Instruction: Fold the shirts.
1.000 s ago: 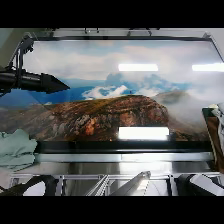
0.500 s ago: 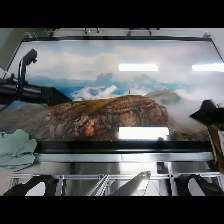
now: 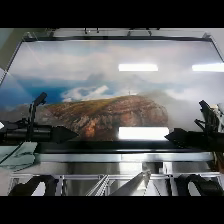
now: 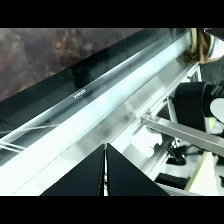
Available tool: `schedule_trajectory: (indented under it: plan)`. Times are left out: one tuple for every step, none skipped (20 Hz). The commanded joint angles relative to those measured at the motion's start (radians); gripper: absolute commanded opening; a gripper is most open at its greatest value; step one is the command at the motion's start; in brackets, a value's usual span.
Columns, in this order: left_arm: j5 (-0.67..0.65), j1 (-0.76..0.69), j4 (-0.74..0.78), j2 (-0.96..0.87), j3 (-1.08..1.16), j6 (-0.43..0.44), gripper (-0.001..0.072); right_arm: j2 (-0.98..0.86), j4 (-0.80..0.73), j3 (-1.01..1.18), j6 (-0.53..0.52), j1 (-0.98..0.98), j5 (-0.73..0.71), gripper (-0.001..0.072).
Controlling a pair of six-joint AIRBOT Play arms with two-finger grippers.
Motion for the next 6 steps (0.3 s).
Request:
schedule_trajectory:
  plan:
    - [0.027,-0.001,0.000,0.072,-0.040,-0.005,0.0019,0.010,0.007,-0.013,-0.002,0.011,-0.002,0.0018]
    - [0.038,-0.001,0.000,0.088,-0.040,-0.004,0.0019,0.009,0.007,-0.013,-0.002,0.011,-0.002,0.0017]
    - [0.053,-0.001,0.000,0.103,-0.040,-0.004,0.0019,0.010,0.007,-0.013,-0.002,0.011,-0.002,0.0018]
    - [0.066,-0.001,0.000,0.118,-0.040,-0.004,0.0019,0.010,0.007,-0.013,-0.002,0.011,-0.002,0.0017]
    - [0.072,-0.001,0.001,0.132,-0.041,-0.004,0.0019,0.010,0.007,-0.013,-0.002,0.011,-0.002,0.0018]
    - [0.072,-0.001,0.001,0.146,-0.041,-0.004,0.0019,0.010,0.007,-0.013,-0.002,0.011,-0.002,0.0017]
